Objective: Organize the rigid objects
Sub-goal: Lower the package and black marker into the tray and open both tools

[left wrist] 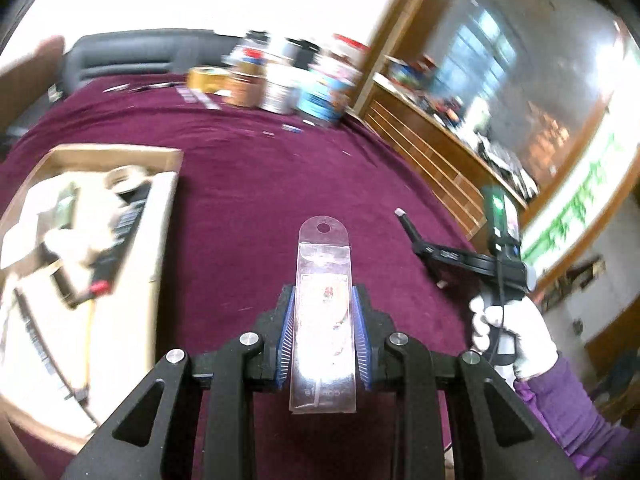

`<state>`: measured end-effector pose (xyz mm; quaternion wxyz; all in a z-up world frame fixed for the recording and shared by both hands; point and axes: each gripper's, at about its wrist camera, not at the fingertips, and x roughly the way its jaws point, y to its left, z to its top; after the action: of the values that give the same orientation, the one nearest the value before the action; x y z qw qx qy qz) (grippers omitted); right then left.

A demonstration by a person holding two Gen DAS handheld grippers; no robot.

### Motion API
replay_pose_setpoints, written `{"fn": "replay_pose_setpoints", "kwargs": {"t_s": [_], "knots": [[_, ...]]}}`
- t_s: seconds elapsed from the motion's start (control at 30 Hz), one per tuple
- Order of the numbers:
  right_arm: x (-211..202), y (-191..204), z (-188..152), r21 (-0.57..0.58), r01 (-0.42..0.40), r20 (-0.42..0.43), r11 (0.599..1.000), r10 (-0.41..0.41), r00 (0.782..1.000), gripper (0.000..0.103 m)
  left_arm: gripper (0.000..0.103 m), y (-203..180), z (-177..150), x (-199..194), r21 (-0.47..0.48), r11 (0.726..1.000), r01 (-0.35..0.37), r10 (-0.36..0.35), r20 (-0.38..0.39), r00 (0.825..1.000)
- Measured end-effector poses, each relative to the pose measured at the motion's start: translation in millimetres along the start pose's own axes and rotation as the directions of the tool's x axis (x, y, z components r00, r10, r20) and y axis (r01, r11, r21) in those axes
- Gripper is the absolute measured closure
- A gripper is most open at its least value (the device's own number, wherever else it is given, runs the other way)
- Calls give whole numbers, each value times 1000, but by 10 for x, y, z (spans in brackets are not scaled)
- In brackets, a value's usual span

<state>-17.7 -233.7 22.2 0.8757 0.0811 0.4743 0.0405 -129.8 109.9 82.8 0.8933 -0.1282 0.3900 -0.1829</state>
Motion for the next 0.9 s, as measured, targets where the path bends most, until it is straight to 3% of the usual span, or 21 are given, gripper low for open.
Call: {"fn": "replay_pose_setpoints", "kwargs": {"t_s": [0.17, 0.37, 0.6, 0.9], "knots": [[-187, 131, -20, 14, -90, 10, 996, 90, 996, 91, 80, 615, -59, -443, -149, 986, -79, 89, 65, 994], [-384, 704, -47, -26, -287, -2, 958, 287, 958, 91, 80, 1225, -178, -732, -299, 938, -174, 210, 93, 973], [-417, 1718, -156, -124, -491, -109, 862, 480, 870, 91, 80, 1435, -246, -648, -341, 914, -219, 253, 58, 966], [-294, 2768, -492, -169, -656, -310, 736, 592, 744, 90, 80, 1815, -399, -617, -412, 868, -276, 301, -3, 954]]}}
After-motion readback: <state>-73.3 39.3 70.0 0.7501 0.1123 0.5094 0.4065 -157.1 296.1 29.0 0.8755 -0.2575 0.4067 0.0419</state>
